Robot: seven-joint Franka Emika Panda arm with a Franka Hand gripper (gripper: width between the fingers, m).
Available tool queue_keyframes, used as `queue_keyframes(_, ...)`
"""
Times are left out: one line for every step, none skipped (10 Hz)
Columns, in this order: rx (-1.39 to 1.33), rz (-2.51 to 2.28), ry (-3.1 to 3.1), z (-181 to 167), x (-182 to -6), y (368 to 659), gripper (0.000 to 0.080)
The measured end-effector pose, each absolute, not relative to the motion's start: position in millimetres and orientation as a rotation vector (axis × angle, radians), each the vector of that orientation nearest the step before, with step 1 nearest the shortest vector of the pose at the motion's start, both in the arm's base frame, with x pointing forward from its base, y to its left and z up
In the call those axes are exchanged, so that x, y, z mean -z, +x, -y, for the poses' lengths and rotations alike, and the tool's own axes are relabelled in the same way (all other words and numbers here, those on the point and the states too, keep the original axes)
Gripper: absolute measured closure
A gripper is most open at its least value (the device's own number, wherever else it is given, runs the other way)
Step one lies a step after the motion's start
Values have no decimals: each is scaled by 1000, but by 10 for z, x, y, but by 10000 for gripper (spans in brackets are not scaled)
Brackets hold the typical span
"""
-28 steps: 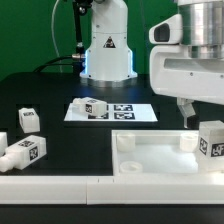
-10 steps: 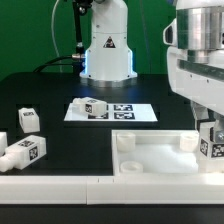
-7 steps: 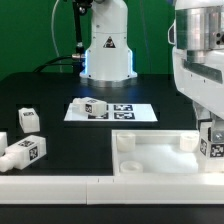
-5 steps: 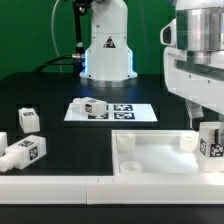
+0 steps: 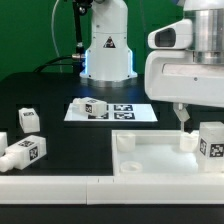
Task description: Assemble square table
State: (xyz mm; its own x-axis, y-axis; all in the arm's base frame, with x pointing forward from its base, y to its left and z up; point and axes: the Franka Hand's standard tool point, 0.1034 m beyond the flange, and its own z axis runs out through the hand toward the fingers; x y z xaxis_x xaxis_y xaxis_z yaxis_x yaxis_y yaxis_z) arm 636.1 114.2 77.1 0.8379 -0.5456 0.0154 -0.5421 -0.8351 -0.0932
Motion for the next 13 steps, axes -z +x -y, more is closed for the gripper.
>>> queue_keyframes(87, -623, -3005, -1160, -798, 6394, 150)
queue_keyframes(105, -308, -3069, -1181, -822, 6418, 150)
queue_keyframes(110, -75, -3092, -1196, -840, 6431, 150)
queue_keyframes(109, -125, -3089, -1191, -836, 6430, 163)
queue_keyframes(109, -145, -3088, -1191, -836, 6430, 293)
queue_keyframes(110, -158, -3089, -1170, -838, 6434, 430)
queue_keyframes(107, -284, -3078, -1151, -838, 6437, 515)
queue_keyframes(104, -418, -3061, -1144, -838, 6439, 515)
queue_keyframes(103, -543, -3040, -1142, -839, 6440, 515)
queue_keyframes(100, -706, -3006, -1139, -839, 6441, 515)
queue_keyframes(97, -891, -2956, -1136, -838, 6440, 515)
queue_keyframes(91, -1067, -2894, -1129, -836, 6439, 515)
queue_keyframes(75, -1230, -2816, -1114, -836, 6439, 515)
